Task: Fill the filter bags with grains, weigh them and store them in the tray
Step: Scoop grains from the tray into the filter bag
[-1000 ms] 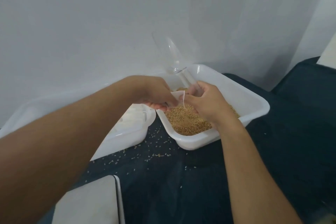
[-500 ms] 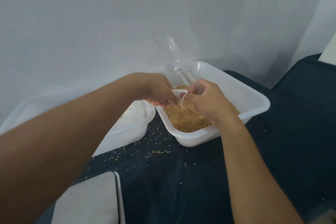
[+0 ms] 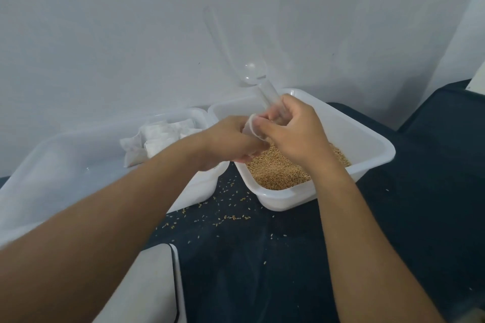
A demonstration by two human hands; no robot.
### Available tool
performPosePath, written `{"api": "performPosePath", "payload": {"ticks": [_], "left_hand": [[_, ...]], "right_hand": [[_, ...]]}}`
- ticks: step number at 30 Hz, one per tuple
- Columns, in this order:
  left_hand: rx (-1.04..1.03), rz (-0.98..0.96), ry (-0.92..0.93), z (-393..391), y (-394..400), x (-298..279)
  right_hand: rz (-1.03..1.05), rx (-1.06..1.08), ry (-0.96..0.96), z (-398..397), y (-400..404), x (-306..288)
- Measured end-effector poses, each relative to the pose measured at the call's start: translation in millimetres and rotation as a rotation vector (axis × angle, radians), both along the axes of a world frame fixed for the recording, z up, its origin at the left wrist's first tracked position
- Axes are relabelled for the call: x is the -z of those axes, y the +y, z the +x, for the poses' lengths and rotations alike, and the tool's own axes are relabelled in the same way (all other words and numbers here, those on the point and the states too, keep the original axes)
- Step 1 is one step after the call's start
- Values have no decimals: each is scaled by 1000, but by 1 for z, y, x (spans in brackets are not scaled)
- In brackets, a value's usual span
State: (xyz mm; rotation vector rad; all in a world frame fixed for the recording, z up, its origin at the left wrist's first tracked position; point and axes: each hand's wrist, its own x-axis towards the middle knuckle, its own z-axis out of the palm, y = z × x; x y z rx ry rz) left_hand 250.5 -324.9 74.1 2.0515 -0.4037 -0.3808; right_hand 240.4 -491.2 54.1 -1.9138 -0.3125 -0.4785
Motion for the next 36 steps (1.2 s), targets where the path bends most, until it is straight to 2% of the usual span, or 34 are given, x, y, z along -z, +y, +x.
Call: {"api": "performPosePath", "payload": {"ticks": [6, 9, 12, 16, 21, 24, 28, 36], "left_hand": [[67, -640, 192, -12, 4, 10], [109, -813, 241, -14, 10, 1], [140, -897, 277, -15, 15, -11], [148, -864, 253, -21, 18, -23], [77, -939, 200, -36, 32, -33], [94, -936, 131, -46, 46, -38], [190, -880, 12, -61, 64, -43], [-166, -637, -296, -85, 106, -43]], "right_hand": [[-332, -54, -149, -6, 19, -54], [-492, -90, -183, -11, 26, -86], [-572, -97, -213, -16, 30, -114], [-516, -116, -226, -23, 33, -132], [-135, -230, -153, -33, 19, -122], [-108, -230, -125, -38, 23, -108], [-62, -201, -206, -44, 43, -99], [36, -222, -240, -56, 81, -89]]}}
